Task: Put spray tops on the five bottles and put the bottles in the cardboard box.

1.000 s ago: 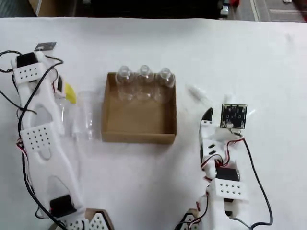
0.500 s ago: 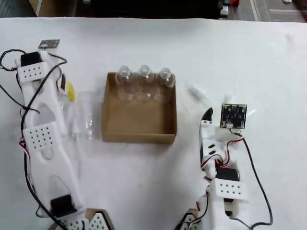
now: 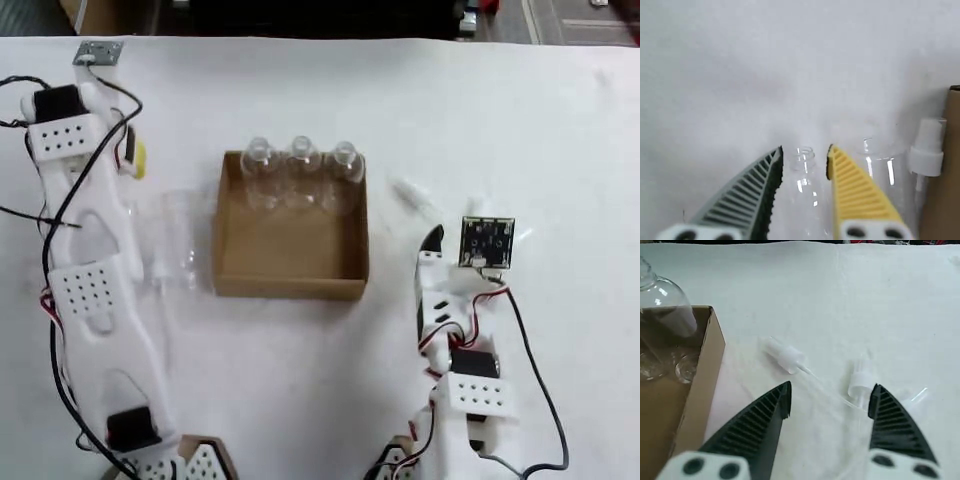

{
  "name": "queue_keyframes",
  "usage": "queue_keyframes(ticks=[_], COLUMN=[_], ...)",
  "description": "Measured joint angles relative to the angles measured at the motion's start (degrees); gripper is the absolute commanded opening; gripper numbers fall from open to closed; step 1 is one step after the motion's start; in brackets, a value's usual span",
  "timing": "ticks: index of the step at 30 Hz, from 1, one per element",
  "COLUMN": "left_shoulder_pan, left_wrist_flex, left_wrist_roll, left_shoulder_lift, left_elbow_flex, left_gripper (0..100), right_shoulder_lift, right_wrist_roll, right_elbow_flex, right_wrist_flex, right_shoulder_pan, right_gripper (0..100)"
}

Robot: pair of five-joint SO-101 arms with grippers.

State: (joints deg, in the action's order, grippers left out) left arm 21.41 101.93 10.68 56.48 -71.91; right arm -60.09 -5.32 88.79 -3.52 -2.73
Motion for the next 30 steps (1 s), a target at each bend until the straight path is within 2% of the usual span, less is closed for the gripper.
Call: queue_keyframes(ticks=[5,16,24,27,30], left_shoulder_pan=[0.0,2.8,2.8,2.9,2.9], left_wrist_flex=[0.0,0.0,0.0,0.0,0.0], left_wrist_roll=[0.0,0.0,0.0,-0.1,0.0], left_shoulder_lift=[-0.3,-0.3,5.9,6.6,6.6], left_elbow_flex=[1.6,1.7,1.7,1.7,1.7], left_gripper=[23,23,23,22,15], right_shoulder_lift=[-0.4,-0.4,-0.4,-0.4,-0.4], right_wrist_roll=[0.0,0.0,0.0,0.0,0.0], right_elbow_flex=[0.0,0.0,0.0,0.0,0.0], right_wrist_flex=[0.0,0.0,0.0,0.0,0.0], right_shoulder_pan=[0.0,0.0,0.0,0.0,0.0], right_gripper=[22.6,22.6,22.6,22.6,22.6])
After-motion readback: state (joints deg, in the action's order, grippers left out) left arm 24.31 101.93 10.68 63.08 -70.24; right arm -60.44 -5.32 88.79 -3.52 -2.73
